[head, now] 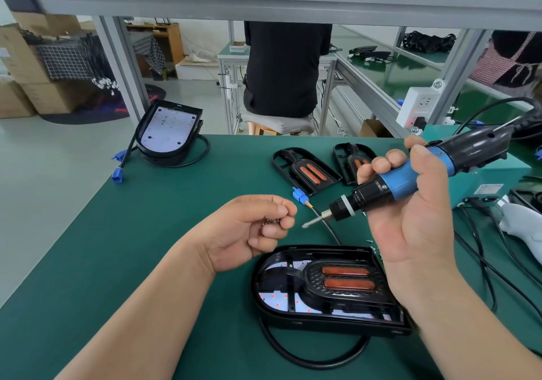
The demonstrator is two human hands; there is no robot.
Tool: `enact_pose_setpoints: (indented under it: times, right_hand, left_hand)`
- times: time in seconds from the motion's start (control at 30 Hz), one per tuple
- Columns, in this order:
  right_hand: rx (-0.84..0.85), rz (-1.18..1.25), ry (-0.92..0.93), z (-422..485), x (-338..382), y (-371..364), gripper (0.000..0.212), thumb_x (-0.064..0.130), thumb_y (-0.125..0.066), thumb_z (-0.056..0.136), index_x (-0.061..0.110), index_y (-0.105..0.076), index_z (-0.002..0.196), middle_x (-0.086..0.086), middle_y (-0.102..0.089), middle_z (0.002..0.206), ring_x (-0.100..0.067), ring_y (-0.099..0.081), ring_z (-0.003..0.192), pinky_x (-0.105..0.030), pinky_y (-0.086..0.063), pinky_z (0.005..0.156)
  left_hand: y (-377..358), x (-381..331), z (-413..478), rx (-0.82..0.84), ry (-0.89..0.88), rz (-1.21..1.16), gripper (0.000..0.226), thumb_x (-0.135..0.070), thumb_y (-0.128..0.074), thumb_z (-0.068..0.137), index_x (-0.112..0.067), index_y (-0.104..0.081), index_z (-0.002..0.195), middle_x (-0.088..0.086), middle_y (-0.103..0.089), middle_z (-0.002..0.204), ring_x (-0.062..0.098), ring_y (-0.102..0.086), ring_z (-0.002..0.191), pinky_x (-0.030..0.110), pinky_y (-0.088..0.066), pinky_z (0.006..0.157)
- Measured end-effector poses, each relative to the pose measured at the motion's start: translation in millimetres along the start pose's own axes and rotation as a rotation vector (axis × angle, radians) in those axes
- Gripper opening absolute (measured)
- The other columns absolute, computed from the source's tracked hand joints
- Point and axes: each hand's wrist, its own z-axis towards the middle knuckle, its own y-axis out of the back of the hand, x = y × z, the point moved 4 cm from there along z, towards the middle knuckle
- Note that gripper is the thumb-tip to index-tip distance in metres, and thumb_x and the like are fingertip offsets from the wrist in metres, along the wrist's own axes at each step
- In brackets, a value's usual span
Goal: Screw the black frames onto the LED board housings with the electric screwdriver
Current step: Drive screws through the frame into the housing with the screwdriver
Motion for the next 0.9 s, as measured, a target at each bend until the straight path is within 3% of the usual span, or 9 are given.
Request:
enact_pose_setpoints:
  times: [0.2,0.4,0.57,0.9]
  right_hand:
    - [0.014,0.004,-0.003,-1.2,0.1,-0.8,0.012,0.018,-0.058,0.105,0.019,-0.057,0.117,0.002,-0.056,0.087,-0.015,-0.057,0.077,-0.036,-0.052,0.094]
    - [0.009,0.0,0.003,-1.3,1.1,-1.1,0.009,0.018,-0.057,0.106,0.02,-0.058,0.115,0.003,-0.056,0.087,-0.015,-0.057,0.077,-0.036,-0.052,0.095]
    - [0.005,0.013,0.009,-1.1,2.6,-0.9,0.011,0.019,-0.058,0.105,0.02,-0.057,0.116,0.003,-0.055,0.087,-0.015,-0.057,0.077,-0.037,-0.05,0.096]
    - [0.017,0.034,0.023,-2.0,4.9,-2.5,0.012,0.019,-0.058,0.105,0.019,-0.056,0.117,0.003,-0.056,0.087,-0.015,-0.057,0.078,-0.037,-0.05,0.098]
  left_hand:
    - [-3.8,0.2,-2.5,0.05,0.037,-0.029,0.009,-0.009,-0.056,0.088,-0.012,-0.064,0.088,0.006,-0.06,0.085,0.009,-0.04,0.061,0.016,-0.028,0.043]
    - [-5.2,0.0,-2.5,0.096,0.03,0.01,0.01,-0.008,-0.063,0.096,-0.01,-0.072,0.092,0.004,-0.057,0.085,0.003,-0.038,0.059,0.011,-0.026,0.041]
    - [-2.6,0.8,-1.4,0.057,0.019,0.039,0.018,-0.003,-0.068,0.09,-0.004,-0.08,0.102,0.007,-0.061,0.083,0.005,-0.038,0.06,0.011,-0.026,0.042]
    - [-4.5,1.6,-1.0,0.041,0.013,0.118,0.022,0.0,-0.068,0.086,0.0,-0.079,0.105,0.012,-0.062,0.085,0.009,-0.035,0.063,0.011,-0.029,0.042]
